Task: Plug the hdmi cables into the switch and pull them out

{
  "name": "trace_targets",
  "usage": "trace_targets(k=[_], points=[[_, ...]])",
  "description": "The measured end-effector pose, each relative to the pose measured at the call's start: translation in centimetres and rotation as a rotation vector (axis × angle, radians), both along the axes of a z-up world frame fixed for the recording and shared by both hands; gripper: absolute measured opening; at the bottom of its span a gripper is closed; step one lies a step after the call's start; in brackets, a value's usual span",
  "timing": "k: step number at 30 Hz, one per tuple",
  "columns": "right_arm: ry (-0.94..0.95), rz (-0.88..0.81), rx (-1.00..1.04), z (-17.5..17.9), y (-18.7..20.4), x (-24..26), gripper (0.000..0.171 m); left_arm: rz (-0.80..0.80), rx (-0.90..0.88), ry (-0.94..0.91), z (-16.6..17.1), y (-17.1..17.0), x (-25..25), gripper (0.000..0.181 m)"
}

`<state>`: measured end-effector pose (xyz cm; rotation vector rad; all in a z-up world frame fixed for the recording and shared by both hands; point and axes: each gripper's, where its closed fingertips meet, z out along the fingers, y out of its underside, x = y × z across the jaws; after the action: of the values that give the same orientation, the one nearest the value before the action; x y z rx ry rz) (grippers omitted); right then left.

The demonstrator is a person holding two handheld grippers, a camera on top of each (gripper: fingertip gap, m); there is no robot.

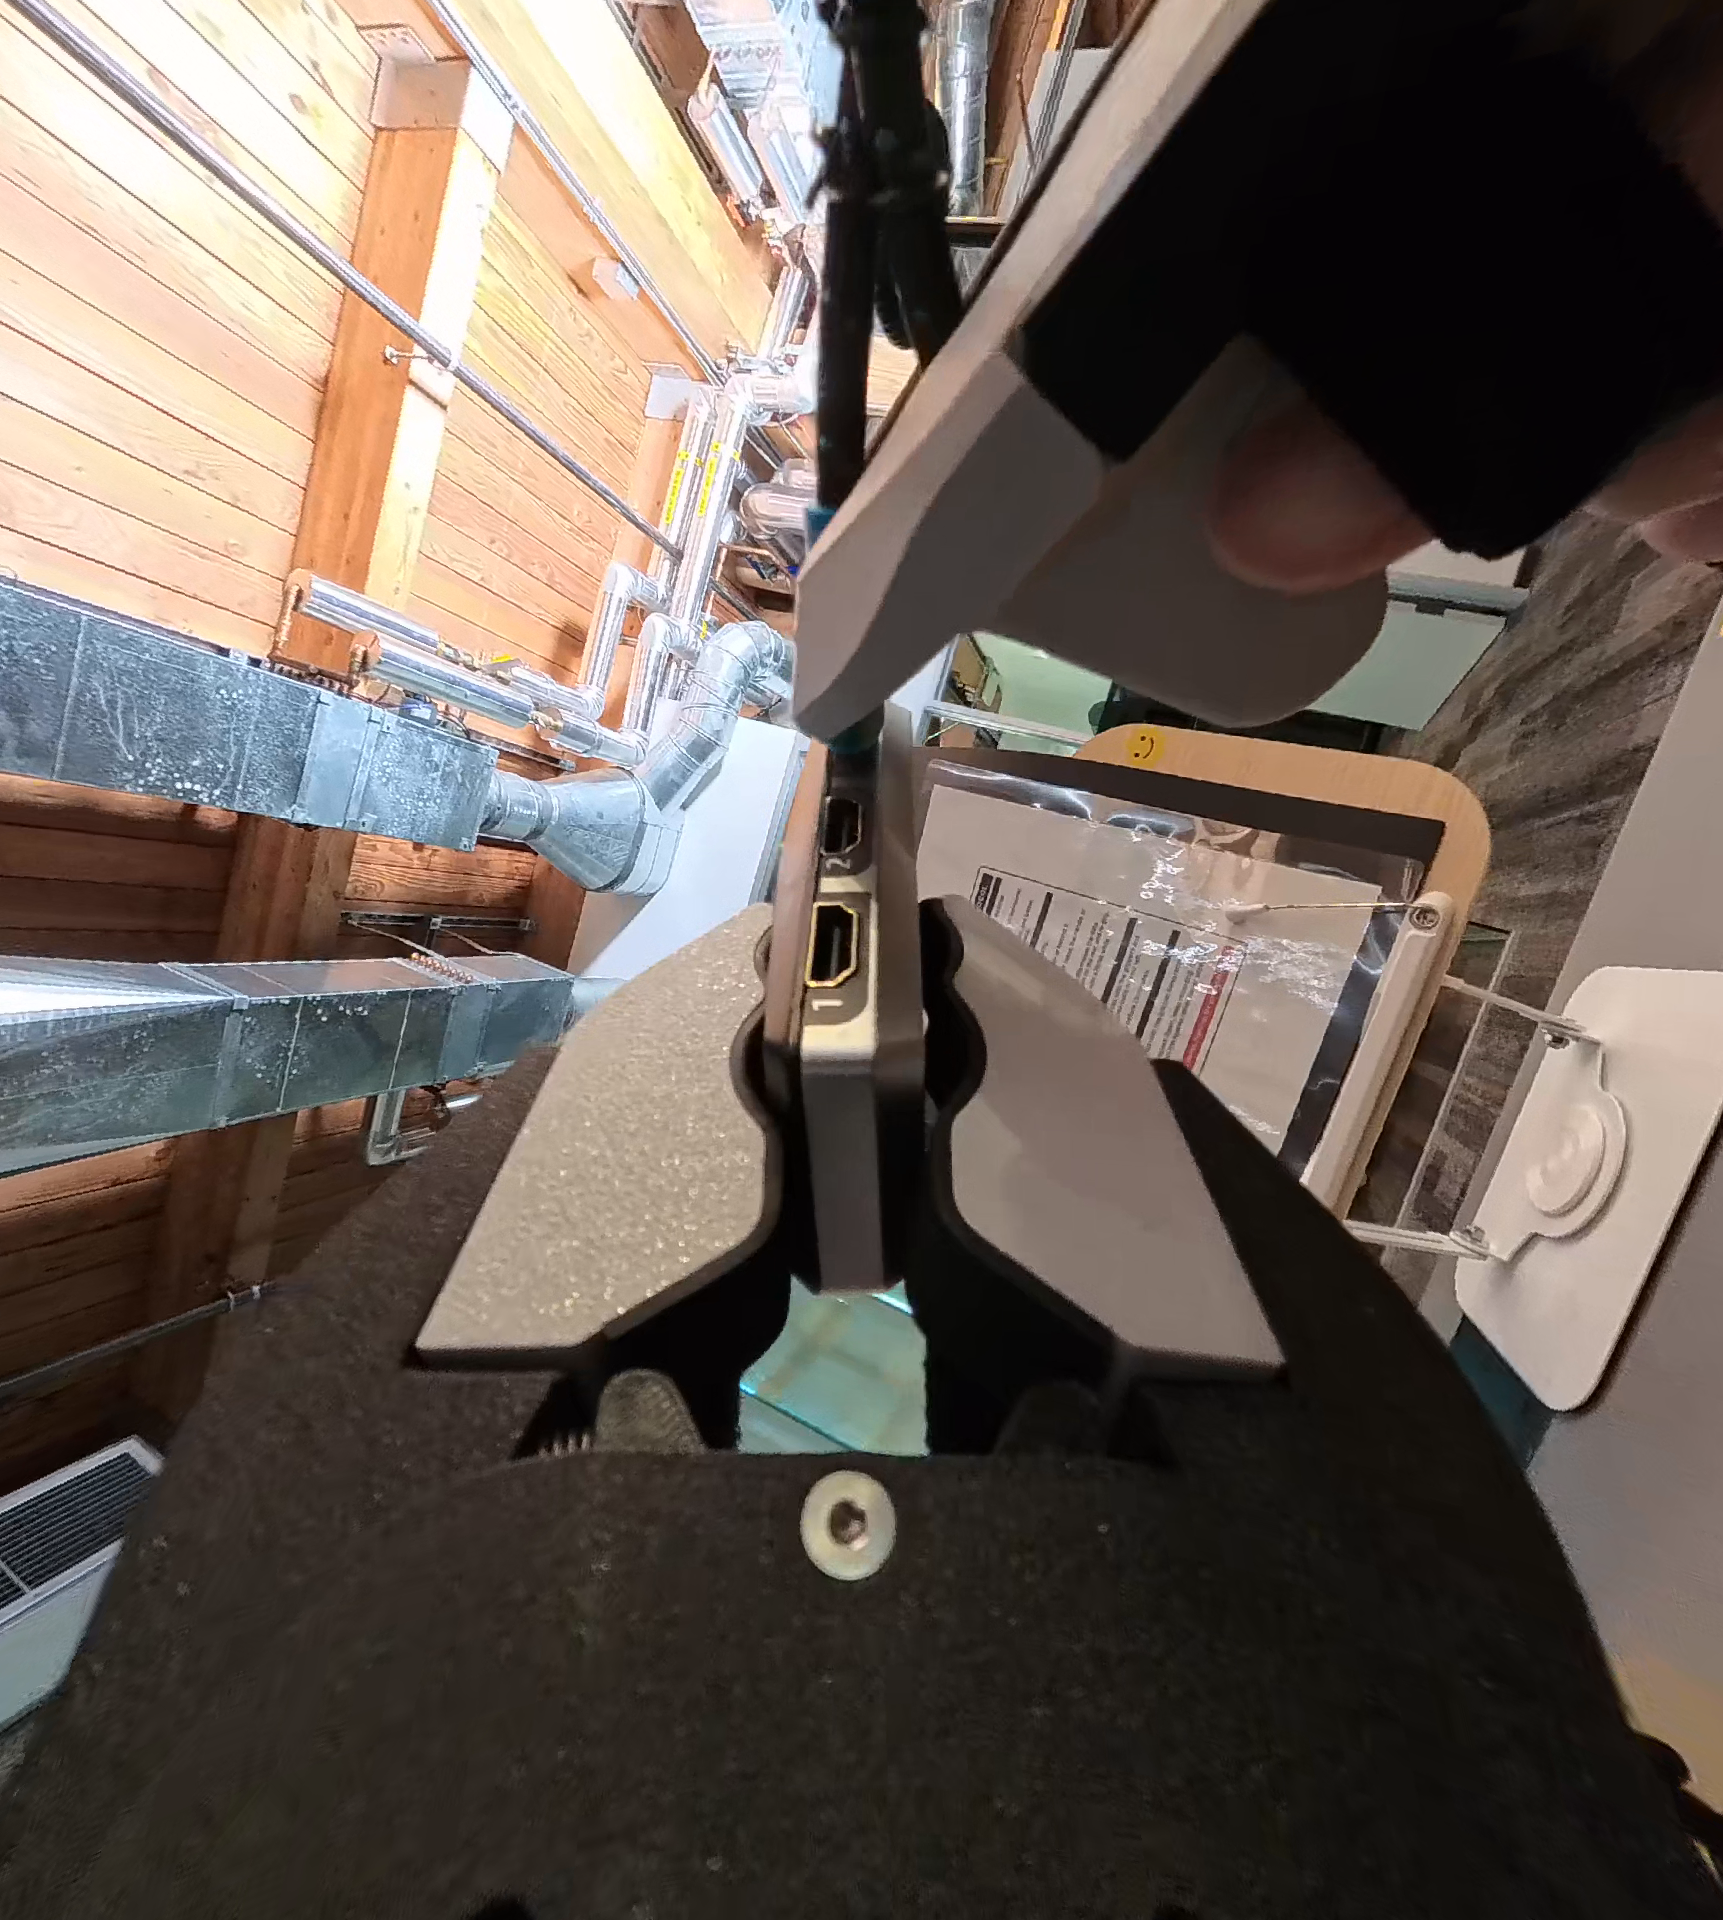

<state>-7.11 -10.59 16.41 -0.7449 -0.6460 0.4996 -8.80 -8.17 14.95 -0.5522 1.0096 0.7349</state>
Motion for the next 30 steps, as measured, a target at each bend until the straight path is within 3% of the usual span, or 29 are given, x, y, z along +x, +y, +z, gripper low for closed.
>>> trace_targets(k=[6,7,10,12,17,21,23,25,27,30], points=[[0.01,0.0,-0.035,0.0,0.7,0.2,0.027,0.017,-0.014,-0.007,-0.1,0.7,0.2,0.022],[0.012,0.015,-0.06,-0.1,1.1,0.2,0.022,0.02,-0.026,-0.006,-0.2,1.1,0.2,0.022],[-0.013,0.025,-0.141,-0.8,2.7,-0.1,0.023,0.011,-0.062,-0.008,-0.9,2.9,-0.1,0.023],[0.008,0.0,-0.205,-1.4,3.7,-0.2,0.032,0.042,-0.124,-0.043,-1.2,4.6,-1.1,0.023],[-0.032,-0.064,-0.293,-3.7,4.8,-1.7,0.029,0.091,-0.2,-0.136,-0.7,7.4,-4.8,0.023],[-0.238,-0.088,-0.077,-3.5,1.2,-4.8,0.016,0.051,-0.247,-0.155,-0.8,8.0,-5.7,0.023],[-0.329,0.078,-0.058,-2.4,-2.2,-6.2,0.0,0.004,-0.297,-0.16,-1.3,8.3,-5.4,0.023],[-0.508,0.288,-0.25,-1.8,-5.1,-6.4,0.001,-0.053,-0.329,-0.153,-2.0,8.4,-4.8,0.023],[-0.594,0.442,-0.359,-0.2,-8.3,-3.6,0.002,-0.112,-0.345,-0.13,-2.6,8.2,-4.0,0.023],[-0.427,0.265,-0.239,4.1,-7.7,4.0,0.004,-0.237,-0.326,-0.044,-3.6,6.5,-2.2,0.023]])
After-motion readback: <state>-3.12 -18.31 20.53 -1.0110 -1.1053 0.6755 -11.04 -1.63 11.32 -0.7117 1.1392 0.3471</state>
